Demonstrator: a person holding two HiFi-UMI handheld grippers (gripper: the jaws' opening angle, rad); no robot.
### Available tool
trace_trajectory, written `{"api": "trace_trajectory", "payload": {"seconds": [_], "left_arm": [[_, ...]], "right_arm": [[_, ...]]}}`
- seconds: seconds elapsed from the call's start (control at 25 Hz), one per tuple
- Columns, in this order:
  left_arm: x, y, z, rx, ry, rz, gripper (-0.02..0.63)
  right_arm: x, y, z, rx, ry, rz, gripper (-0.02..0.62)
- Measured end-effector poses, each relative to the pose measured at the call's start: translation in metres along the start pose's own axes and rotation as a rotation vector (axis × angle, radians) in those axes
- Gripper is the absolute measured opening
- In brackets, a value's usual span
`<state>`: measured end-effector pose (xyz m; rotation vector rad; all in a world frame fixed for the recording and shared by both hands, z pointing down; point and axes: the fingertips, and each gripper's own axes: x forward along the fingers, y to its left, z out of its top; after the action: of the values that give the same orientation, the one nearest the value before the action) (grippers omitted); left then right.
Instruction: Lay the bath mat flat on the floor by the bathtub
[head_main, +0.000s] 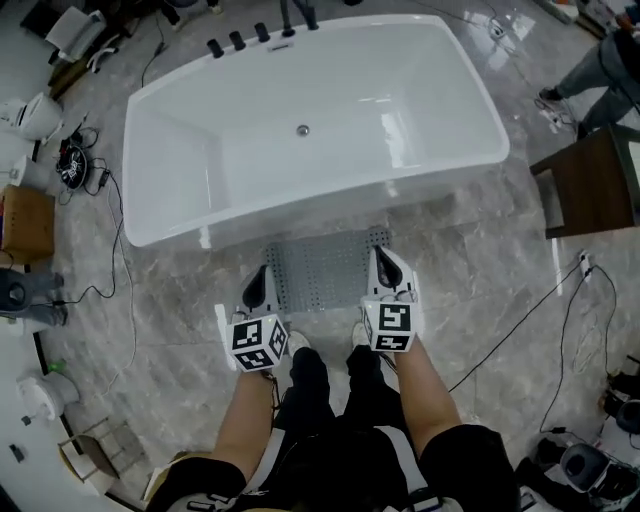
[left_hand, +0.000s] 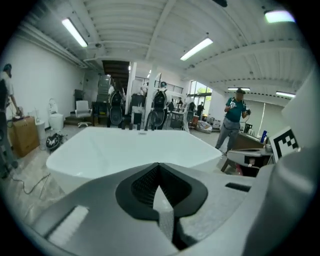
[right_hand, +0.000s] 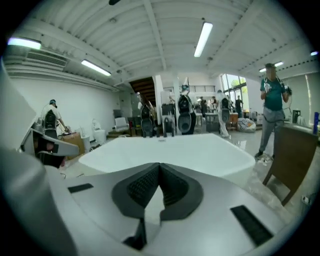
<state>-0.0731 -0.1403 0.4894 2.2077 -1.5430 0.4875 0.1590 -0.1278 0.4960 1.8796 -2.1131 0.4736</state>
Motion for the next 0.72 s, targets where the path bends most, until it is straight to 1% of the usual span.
{"api": "trace_trajectory", "payload": {"seconds": [0.08, 0.16, 0.28, 0.4, 0.44, 0.56, 0.64, 0.72], "left_arm": [[-0.024, -0.004, 0.046, 0.037, -0.058, 0.023, 0.005], [-0.044, -0.004, 0.09, 0.035, -0.119, 0.043, 0.003], [-0.078, -0.008, 0.147, 0.001, -0.172, 0.045, 0.005], [-0.11, -0.014, 0.191, -0.059, -0.19, 0.008, 0.003], [-0.12, -0.016, 0.205, -0.055, -0.211, 0.001, 0.005], [-0.145, -0.018, 0.247, 0.008, -0.305, 0.005, 0.004], [-0.156, -0.017, 0.266, 0.027, -0.352, 0.004, 0.004], [-0.166, -0.016, 0.277, 0.028, -0.381, -0.002, 0.004]], "right_arm": [[-0.019, 0.004, 0.056, -0.02, -0.086, 0.018, 0.006], [-0.033, 0.007, 0.108, -0.024, -0.151, 0.027, 0.006], [-0.055, 0.018, 0.17, -0.025, -0.208, 0.048, 0.006], [-0.081, 0.034, 0.226, -0.019, -0.269, 0.093, 0.006], [-0.09, 0.036, 0.242, -0.016, -0.292, 0.101, 0.006], [-0.109, 0.037, 0.283, -0.015, -0.354, 0.101, 0.006], [-0.118, 0.039, 0.301, -0.025, -0.385, 0.098, 0.006], [-0.123, 0.043, 0.311, -0.039, -0.404, 0.094, 0.006]]}}
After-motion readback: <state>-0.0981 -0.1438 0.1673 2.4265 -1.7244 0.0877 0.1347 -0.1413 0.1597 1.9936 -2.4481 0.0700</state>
